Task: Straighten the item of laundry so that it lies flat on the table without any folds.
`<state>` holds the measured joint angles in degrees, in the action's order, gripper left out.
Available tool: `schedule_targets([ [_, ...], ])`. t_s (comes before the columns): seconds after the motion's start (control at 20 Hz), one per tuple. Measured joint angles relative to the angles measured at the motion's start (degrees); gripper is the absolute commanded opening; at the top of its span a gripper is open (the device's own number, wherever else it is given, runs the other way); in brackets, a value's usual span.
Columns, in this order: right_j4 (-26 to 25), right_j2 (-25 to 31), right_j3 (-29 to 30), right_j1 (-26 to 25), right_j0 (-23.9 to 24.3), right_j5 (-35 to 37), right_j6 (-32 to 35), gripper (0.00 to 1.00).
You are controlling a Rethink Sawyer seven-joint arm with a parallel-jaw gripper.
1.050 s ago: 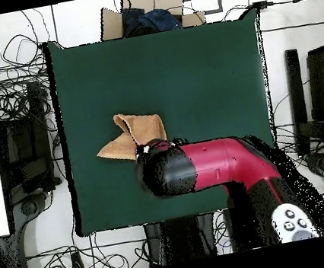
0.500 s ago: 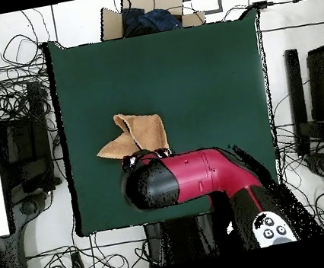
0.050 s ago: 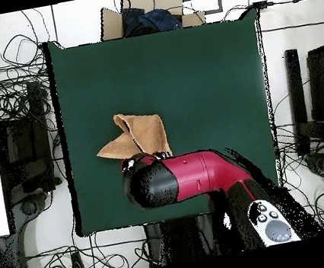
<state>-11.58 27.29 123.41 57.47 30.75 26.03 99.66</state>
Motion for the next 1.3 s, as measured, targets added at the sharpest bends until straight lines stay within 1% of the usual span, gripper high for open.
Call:
schedule_targets([
  [0.3, 0.02, -0.71, 0.0, -4.65, -0.01, -4.51, 0.0, 1.0],
  [0.45, 0.04, -1.65, -0.02, -6.47, 0.01, -5.31, 0.0, 1.0],
  [0.65, 0.02, -1.9, 0.0, -7.67, 0.64, -5.31, 0.0, 1.0],
  [0.8, 0.04, -1.92, 0.0, -7.72, 1.82, -5.29, 0.0, 1.0],
  [1.05, 0.04, -1.94, 0.0, -7.04, 5.35, -5.28, 0.0, 1.0],
  [1.3, 0.04, -1.93, 0.0, -7.13, 6.25, -5.28, 0.0, 1.0],
])
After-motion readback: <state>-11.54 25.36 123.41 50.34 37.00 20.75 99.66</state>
